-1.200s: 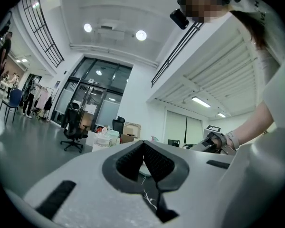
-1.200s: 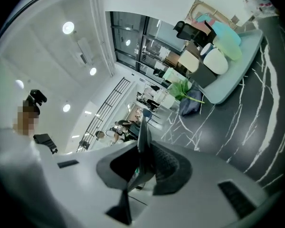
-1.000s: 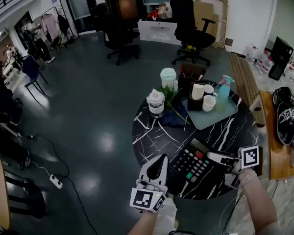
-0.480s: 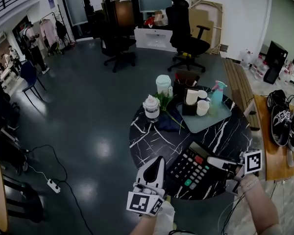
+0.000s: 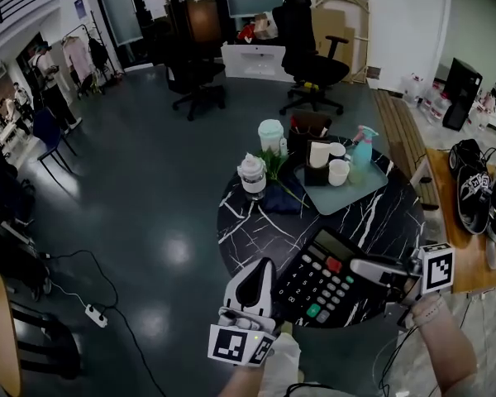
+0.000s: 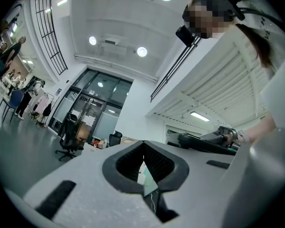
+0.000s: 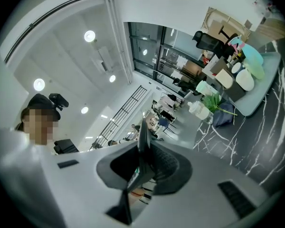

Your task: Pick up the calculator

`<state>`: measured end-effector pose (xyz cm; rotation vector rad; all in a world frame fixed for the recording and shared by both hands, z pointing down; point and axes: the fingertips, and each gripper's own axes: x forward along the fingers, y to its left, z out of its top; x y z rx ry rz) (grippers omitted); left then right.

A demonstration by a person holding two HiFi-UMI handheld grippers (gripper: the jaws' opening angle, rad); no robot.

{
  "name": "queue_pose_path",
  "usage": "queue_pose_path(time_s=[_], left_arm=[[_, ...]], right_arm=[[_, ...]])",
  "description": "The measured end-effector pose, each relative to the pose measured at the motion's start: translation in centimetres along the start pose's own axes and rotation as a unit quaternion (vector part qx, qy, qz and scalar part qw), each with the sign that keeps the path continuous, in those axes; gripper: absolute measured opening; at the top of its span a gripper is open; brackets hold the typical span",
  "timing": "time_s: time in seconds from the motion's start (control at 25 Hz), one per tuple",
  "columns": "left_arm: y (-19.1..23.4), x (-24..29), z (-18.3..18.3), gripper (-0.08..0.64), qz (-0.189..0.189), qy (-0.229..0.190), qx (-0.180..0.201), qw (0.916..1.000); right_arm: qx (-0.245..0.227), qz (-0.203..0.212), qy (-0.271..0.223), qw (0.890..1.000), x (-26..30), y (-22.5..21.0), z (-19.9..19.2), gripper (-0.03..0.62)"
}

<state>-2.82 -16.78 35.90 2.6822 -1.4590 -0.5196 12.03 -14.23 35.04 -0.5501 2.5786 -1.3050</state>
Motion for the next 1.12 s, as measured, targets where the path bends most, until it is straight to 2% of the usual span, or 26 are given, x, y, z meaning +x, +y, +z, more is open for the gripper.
queue_pose_path(time_s=[0.28, 0.52, 0.92, 1.12], left_arm=[[-0.9, 0.1, 1.1, 0.008, -0.010, -0.008, 0.008, 0.9999], [-1.3, -0.1, 0.7, 0.008, -0.012, 0.003, 0.016, 0.9998], [-1.7, 1.2, 0.9, 0.008, -0.020, 0.001, 0.020, 0.9996], [-1.7, 1.9, 0.3, 0.008, -0.022, 0.005, 0.018, 0.9996]], right_arm=[[-0.013, -0.017, -0.031, 0.999, -0.4, 0.9, 1.1, 0.060], [0.014, -0.025, -0.060, 0.998, -1.5, 0.3, 0.7, 0.060], [0.016, -0.030, -0.080, 0.996, -3.0, -0.1, 0.9, 0.060], [0.033, -0.021, -0.075, 0.996, -3.2, -0.8, 0.6, 0.060]])
